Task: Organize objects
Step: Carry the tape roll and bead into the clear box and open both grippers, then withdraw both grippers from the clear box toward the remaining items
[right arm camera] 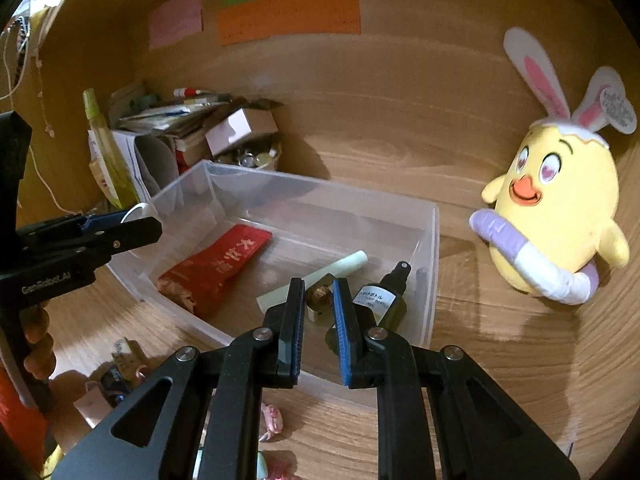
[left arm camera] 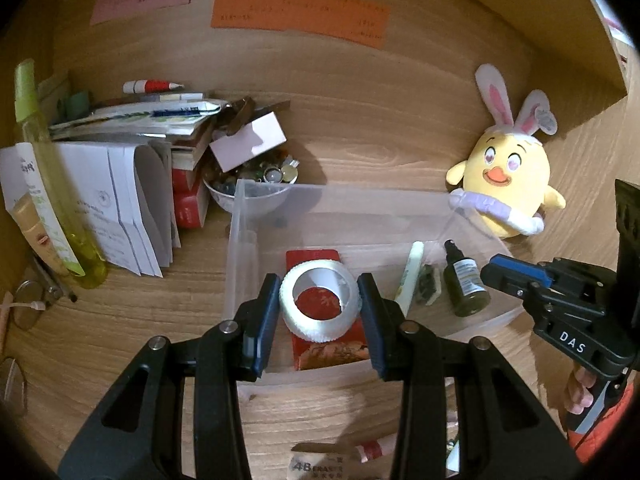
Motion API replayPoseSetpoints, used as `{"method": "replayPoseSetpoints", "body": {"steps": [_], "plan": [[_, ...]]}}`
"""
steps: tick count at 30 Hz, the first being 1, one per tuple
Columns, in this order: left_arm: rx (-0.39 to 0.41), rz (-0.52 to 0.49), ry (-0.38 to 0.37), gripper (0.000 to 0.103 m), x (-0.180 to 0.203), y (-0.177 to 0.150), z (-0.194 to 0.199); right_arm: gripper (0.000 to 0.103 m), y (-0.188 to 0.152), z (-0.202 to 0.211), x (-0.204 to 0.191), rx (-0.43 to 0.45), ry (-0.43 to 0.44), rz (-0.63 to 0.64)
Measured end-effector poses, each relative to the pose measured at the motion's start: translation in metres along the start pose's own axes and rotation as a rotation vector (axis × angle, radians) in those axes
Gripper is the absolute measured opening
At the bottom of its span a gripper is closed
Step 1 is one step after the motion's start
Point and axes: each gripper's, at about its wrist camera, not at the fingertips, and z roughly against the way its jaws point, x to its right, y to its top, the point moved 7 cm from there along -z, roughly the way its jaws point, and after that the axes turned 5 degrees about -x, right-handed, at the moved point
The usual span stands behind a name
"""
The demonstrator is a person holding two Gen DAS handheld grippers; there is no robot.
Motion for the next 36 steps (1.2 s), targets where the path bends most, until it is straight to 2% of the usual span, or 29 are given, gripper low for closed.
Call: {"method": "replayPoseSetpoints", "body": {"steps": [21,23,24,26,28,30,33,35,36], "plan": [[-0.048,-0.055,0.0,0.039,0.01,-0.009,-0.02,0.013,-0.002,-0.019,0.0,-0.049,0.012,-0.016],[-0.055,-0.052,-0.013,0.043,0.011,-0.009,-0.019,0.013,-0.002,-0.018,0.0,-0.054,0.018,-0.016],[-0.057,-0.048,-0.02,0.047,0.011,-0.009,-0.018,0.015,-0.002,-0.018,-0.001,-0.057,0.025,-0.018],[-0.056,-0.043,-0.021,0.053,0.011,-0.009,-0.015,0.029,-0.003,-0.016,-0.002,-0.06,0.034,-0.02],[-0.053,-0.043,-0.022,0.053,0.011,-0.009,-0.012,0.036,-0.003,-0.012,-0.003,-0.049,0.02,-0.015],[-0.051,-0.042,-0.026,0.054,0.012,-0.009,-0.008,0.036,-0.003,-0.008,-0.005,-0.044,0.016,-0.007],[-0.037,-0.043,-0.018,0.064,0.012,-0.01,0.002,0.039,-0.004,0.001,-0.009,-0.03,0.017,0.004],[-0.023,-0.052,-0.006,0.065,0.013,-0.012,0.01,0.048,-0.006,0.008,-0.011,-0.018,0.008,0.014],[-0.018,-0.057,-0.001,0.065,0.013,-0.013,0.013,0.048,-0.007,0.011,-0.012,-0.011,0.006,0.019]]}}
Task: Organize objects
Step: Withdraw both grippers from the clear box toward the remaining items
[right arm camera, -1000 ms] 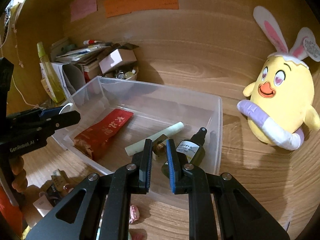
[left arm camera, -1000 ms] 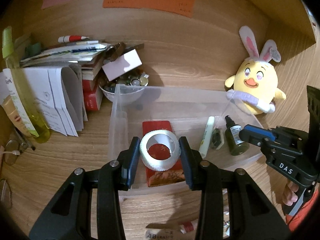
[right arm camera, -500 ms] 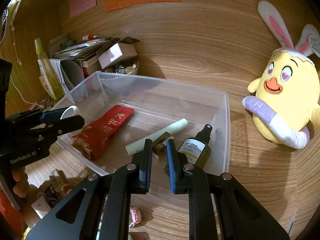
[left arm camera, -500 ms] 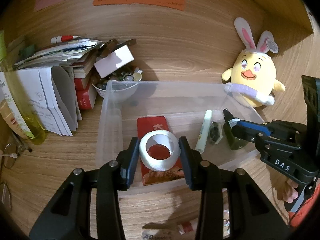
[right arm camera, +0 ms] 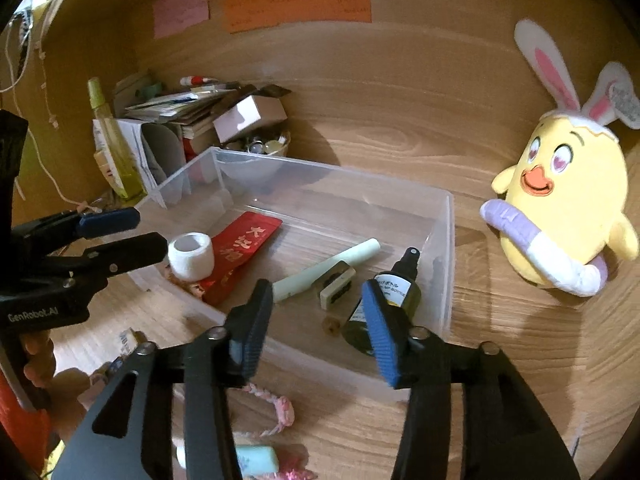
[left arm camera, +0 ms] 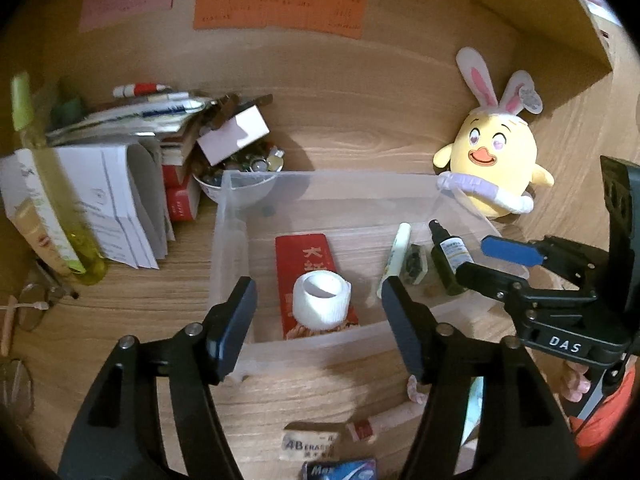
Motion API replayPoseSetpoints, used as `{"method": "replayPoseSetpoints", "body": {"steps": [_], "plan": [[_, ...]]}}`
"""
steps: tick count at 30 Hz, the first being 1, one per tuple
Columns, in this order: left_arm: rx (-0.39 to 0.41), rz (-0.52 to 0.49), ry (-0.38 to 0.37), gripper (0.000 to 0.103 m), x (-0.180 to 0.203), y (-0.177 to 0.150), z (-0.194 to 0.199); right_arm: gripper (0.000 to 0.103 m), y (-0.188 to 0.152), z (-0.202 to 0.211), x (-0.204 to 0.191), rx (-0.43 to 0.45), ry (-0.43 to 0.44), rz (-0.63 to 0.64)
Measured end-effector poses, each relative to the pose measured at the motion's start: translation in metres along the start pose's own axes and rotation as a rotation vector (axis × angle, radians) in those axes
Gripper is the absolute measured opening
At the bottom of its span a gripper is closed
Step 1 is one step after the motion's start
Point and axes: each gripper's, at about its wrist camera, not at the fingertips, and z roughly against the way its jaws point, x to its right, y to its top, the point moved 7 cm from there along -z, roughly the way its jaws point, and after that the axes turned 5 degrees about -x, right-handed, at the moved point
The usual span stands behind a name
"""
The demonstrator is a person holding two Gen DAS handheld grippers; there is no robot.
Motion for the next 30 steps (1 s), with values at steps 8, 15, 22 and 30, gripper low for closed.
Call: {"method": "replayPoseSetpoints", "body": {"steps": [8,15,22,30], "plan": [[0.025,-0.024,0.037,0.079,0.002,-0.017,0.026,0.06,-0.019,0.031,-0.012,0.027,0.024,0.046],[0.025,-0.041,0.078,0.09,0.003,-0.041,0.045,0.06,-0.055,0.039,-0.03,-0.017,0.054,0.094],[-0.01,-0.062,0.122,0.096,0.008,-0.08,0.059,0.063,-0.091,0.047,-0.045,-0.05,0.097,0.124],[-0.07,-0.06,0.093,0.096,0.014,-0.124,0.069,0.074,-0.12,0.044,-0.059,-0.099,0.104,0.169]]}}
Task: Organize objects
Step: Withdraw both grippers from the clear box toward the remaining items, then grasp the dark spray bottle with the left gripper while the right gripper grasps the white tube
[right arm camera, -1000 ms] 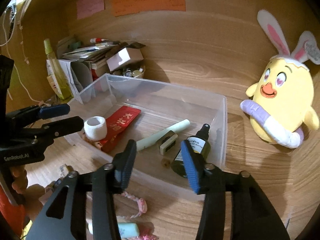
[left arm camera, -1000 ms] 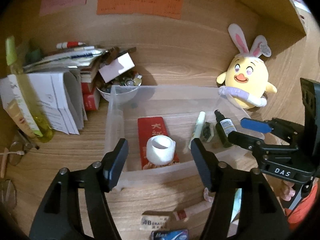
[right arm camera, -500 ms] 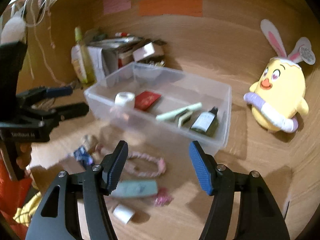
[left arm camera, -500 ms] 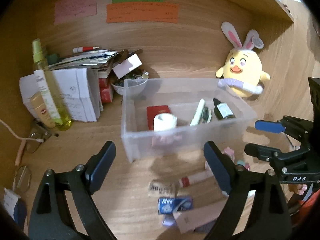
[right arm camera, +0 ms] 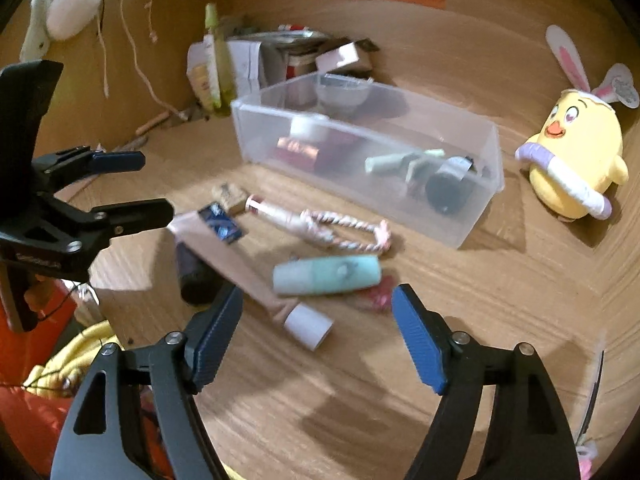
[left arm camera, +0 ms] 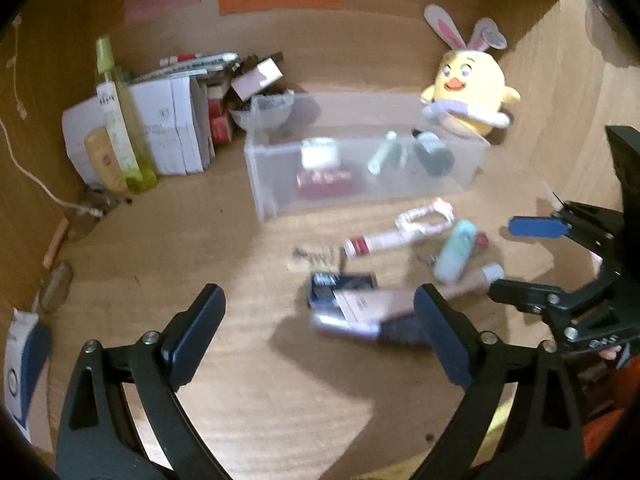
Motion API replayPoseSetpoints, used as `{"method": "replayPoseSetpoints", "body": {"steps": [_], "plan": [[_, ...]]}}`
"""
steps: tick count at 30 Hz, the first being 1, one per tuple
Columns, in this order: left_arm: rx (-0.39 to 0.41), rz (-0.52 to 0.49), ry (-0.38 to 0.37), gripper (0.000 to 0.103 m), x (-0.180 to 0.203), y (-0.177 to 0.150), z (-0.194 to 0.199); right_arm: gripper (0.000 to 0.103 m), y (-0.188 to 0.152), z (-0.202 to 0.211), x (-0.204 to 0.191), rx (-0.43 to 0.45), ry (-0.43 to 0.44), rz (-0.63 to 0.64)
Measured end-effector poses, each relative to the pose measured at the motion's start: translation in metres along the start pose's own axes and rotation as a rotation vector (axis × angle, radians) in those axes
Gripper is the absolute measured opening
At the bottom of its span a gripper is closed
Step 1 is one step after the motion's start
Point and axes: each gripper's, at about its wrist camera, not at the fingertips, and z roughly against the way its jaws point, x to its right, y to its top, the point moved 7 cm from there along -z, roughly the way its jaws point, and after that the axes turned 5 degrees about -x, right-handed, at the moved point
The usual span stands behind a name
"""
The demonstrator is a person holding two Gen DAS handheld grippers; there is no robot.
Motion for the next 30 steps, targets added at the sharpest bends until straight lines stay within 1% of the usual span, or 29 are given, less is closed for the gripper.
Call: {"method": "replayPoseSetpoints", "body": {"steps": [5,9,11,12,14,16,18,20,23,26,30], "plan": [[-0.037,-0.006,-0.028,0.096,0.011,-0.018,-0.007,0.074,-0.001,-0.015,-0.001,-0.032,0.003,0.0],[-0.077,0.03,-0.093,0.096,0.017,-0.022,-0.015,0.072,0.001,-0.02,-0.006,-0.037,0.005,0.027],[-0.08,0.047,-0.107,0.096,0.018,-0.02,-0.017,0.057,0.002,-0.022,-0.009,-0.044,0.009,0.039],[-0.076,0.054,-0.115,0.096,0.02,-0.017,-0.018,0.053,0.001,-0.023,-0.009,-0.05,0.015,0.042],[-0.069,0.064,-0.12,0.096,0.022,-0.014,-0.019,0.038,-0.001,-0.023,-0.01,-0.058,0.02,0.041],[-0.067,0.068,-0.123,0.096,0.024,-0.009,-0.023,0.031,-0.004,-0.022,-0.009,-0.061,0.021,0.039],[-0.071,0.07,-0.123,0.096,0.026,-0.007,-0.027,0.028,-0.007,-0.018,-0.007,-0.057,0.026,0.031],[-0.082,0.072,-0.128,0.096,0.028,-0.007,-0.031,0.022,-0.01,-0.013,-0.005,-0.052,0.033,0.025],[-0.093,0.063,-0.111,0.096,0.031,-0.007,-0.037,0.02,-0.016,-0.006,-0.001,-0.049,0.024,0.017],[-0.095,0.044,-0.072,0.096,0.032,-0.011,-0.039,0.019,-0.02,-0.003,0.0,-0.048,0.025,0.011],[-0.1,0.041,-0.052,0.096,0.025,-0.02,-0.036,0.02,-0.021,-0.002,-0.004,-0.046,0.035,0.016]]}}
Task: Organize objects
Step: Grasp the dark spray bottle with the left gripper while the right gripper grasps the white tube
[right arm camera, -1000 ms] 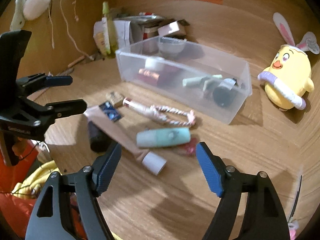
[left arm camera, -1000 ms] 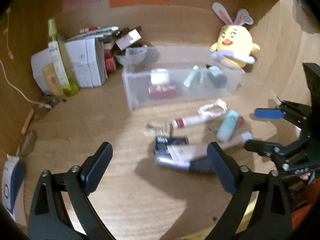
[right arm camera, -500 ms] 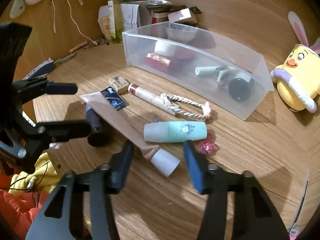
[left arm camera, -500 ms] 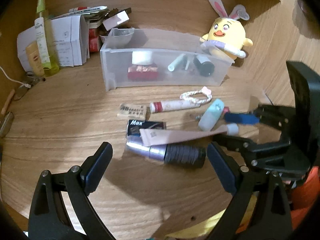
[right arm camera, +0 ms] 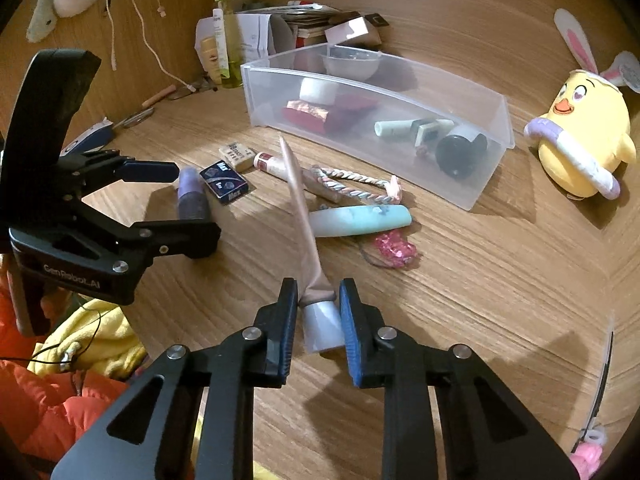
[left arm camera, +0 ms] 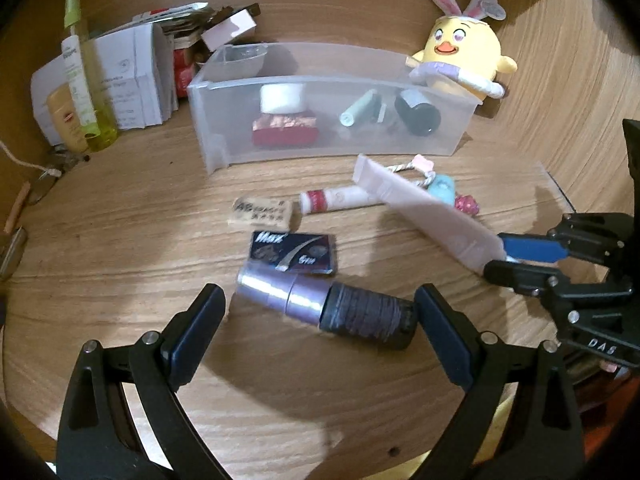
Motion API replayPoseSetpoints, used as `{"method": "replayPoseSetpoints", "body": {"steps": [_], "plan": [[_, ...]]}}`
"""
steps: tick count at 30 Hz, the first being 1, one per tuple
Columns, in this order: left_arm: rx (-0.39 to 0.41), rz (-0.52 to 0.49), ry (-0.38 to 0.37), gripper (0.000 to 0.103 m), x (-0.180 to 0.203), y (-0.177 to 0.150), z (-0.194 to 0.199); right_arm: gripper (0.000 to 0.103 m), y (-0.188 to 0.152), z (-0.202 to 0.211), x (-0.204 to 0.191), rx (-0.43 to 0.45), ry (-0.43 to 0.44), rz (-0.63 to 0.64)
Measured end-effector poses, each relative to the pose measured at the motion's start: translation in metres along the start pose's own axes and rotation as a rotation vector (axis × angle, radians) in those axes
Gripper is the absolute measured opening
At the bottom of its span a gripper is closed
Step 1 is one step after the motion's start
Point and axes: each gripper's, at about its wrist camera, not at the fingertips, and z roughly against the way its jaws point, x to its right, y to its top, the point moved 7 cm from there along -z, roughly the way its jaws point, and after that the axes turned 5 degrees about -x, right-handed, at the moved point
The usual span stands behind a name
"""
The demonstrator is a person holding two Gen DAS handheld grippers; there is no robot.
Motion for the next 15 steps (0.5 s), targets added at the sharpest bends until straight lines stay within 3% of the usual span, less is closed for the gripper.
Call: {"method": "replayPoseSetpoints", "body": {"steps": [8,15], "plan": [[-0.005,0.044,0.026,0.096,-0.026,-0.016,0.019,0.02,0.004,-0.006,-0.019,0.0,0.044,0.022],[-0.01,0.076,0.011,0.096,-0.022,-0.012,0.012,0.02,0.006,-0.015,-0.019,-0.014,0.049,-0.01]]}}
